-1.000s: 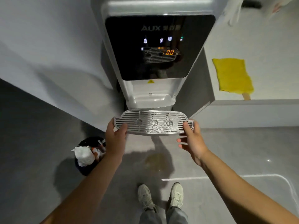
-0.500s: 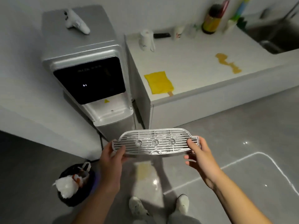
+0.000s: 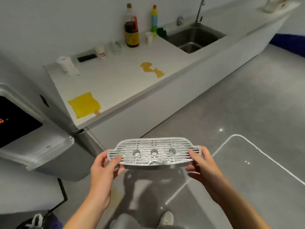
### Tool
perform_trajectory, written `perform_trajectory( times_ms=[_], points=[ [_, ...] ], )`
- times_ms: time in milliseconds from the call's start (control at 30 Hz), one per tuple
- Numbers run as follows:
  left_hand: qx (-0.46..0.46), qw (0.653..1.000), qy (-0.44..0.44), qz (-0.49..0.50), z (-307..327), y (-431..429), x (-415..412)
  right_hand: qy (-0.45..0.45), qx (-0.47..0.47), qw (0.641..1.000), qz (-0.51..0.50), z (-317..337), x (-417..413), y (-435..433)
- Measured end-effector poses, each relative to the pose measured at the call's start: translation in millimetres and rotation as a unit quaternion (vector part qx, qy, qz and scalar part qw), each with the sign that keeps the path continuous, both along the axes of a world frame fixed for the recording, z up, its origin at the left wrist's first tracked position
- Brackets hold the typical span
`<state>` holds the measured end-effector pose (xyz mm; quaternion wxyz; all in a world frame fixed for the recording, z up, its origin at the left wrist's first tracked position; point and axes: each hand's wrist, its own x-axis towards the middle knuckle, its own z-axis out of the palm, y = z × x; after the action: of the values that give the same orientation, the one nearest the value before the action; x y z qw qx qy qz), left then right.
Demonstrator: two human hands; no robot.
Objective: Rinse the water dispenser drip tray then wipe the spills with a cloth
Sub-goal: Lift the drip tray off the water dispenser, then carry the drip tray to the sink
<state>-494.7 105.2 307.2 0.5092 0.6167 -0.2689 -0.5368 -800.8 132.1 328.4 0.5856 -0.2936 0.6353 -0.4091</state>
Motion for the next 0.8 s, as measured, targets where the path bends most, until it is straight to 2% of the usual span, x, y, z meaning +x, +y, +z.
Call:
perform_trajectory(
  times_ms=[367, 567, 800],
  points=[
    [-0.009, 0.991, 0.017, -0.134, -15, -112, -204, 0.013, 0.020, 0.992, -0.127, -10, -190, -32],
    [-0.016, 0.982, 0.037, -0.185, -23, -196, -306, 0.027, 0.018, 0.982, -0.186, -10, -277, -86],
    [-0.017, 0.973, 0.036, -0.225, -14, -292, -411, 0.029, 0.002, 0.978, -0.206, 5, -369, -164]
  ],
)
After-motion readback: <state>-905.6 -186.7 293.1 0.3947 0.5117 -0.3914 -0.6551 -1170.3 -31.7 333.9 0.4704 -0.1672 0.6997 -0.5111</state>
